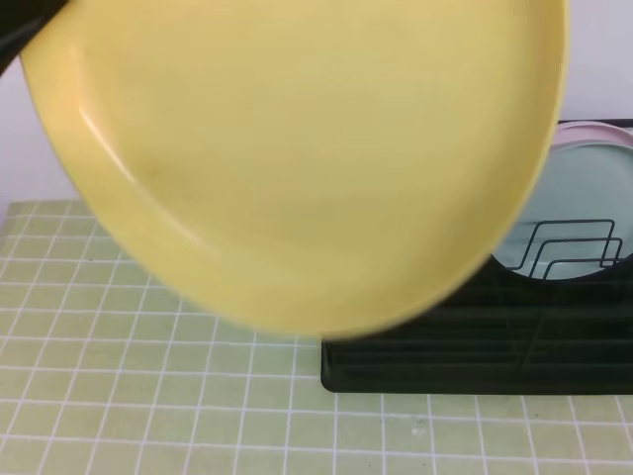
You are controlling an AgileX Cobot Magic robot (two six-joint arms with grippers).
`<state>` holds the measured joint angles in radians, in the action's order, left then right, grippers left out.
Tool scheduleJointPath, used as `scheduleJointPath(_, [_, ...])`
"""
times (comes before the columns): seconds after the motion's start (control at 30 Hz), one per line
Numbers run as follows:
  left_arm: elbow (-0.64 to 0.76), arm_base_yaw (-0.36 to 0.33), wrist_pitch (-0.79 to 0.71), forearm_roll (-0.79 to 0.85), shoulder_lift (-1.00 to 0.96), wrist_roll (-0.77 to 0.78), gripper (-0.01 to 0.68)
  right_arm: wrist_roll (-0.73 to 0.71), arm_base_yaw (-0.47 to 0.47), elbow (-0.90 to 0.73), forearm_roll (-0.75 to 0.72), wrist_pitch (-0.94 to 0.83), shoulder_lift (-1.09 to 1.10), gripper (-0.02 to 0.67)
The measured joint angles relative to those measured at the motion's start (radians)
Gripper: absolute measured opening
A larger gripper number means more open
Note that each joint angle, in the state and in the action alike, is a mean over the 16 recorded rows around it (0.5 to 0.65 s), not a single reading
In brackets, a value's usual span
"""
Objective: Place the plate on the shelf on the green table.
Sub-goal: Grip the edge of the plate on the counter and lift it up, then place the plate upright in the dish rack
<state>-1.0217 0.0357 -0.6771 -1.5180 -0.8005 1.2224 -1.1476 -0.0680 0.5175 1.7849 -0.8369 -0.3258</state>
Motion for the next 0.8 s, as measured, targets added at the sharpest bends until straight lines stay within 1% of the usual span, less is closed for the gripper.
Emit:
scheduleJointPath(0.1, [0.008,0.0,-0.021,-0.049,0.005,0.018,0.004,-0.004,0.0,0.002,0.012,-0.002,0.0,0.568])
scheduleJointPath(0.37, [0.012,0.0,-0.05,-0.156,-0.019,0.098,0.004,0.02,0.0,0.013,0.011,0.007,-0.014,0.568])
scheduleJointPath(0.57, [-0.003,0.005,-0.066,-0.205,-0.096,0.182,0.004,0.037,0.0,0.023,0.011,0.005,-0.037,0.568])
scheduleJointPath(0.7, [-0.025,0.034,-0.077,-0.208,-0.166,0.233,0.004,0.044,0.0,0.028,0.015,0.003,-0.055,0.568])
scheduleJointPath(0.8, [-0.045,0.081,-0.071,-0.208,-0.217,0.281,0.004,0.043,0.0,0.03,0.015,0.004,-0.069,0.568])
